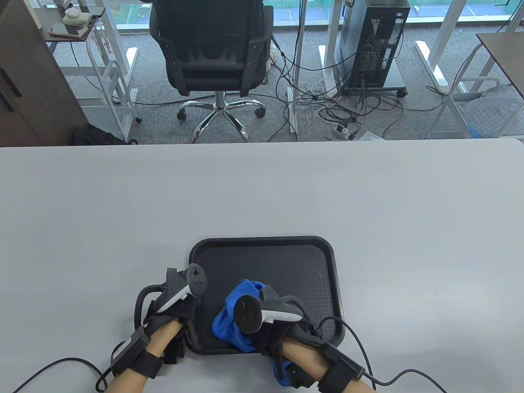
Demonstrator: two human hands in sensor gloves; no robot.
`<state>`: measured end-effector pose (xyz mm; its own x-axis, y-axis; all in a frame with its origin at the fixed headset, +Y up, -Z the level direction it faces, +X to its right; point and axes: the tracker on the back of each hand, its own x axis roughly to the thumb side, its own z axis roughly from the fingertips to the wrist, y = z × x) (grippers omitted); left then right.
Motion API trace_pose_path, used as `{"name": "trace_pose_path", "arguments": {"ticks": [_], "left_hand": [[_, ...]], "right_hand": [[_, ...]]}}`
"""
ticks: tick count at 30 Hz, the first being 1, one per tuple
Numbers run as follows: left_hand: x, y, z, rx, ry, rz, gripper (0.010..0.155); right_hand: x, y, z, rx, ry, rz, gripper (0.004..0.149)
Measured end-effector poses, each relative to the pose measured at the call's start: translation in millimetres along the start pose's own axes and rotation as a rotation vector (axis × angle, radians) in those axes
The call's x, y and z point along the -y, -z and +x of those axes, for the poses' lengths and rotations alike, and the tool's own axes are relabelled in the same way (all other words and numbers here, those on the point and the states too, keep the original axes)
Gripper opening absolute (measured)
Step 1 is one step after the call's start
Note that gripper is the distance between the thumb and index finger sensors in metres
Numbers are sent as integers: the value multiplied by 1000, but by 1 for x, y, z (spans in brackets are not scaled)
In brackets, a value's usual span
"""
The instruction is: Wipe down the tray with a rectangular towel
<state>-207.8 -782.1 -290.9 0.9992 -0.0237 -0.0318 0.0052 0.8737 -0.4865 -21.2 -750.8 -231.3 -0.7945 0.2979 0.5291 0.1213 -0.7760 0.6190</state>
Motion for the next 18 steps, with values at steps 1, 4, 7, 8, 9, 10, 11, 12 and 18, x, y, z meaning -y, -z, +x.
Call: {"name": "trace_pose_path", "arguments": {"ticks": [1,4,7,8,9,10,11,12,18], "left_hand": [[0,0,0,0,0,1,70],[0,0,0,0,-3,1,70],[0,0,0,-1,-4,2,70],[0,0,0,-1,-3,2,70],[0,0,0,-2,-3,3,70],[0,0,0,-3,-2,5,70],[0,0,0,-3,-1,6,70],[0,0,0,-4,0,6,69],[0,-1,0,-8,17,2,69]], "right_hand": [[1,5,6,3,-23,-7,52],[5,20,21,-3,-77,-50,52],[10,34,30,-32,-115,-103,52],[12,39,32,-47,-122,-123,52],[14,42,33,-58,-122,-135,52],[17,47,33,-81,-116,-154,52],[19,51,32,-97,-110,-164,52],[21,54,31,-109,-105,-170,52],[38,69,12,-207,-68,-219,52]]}}
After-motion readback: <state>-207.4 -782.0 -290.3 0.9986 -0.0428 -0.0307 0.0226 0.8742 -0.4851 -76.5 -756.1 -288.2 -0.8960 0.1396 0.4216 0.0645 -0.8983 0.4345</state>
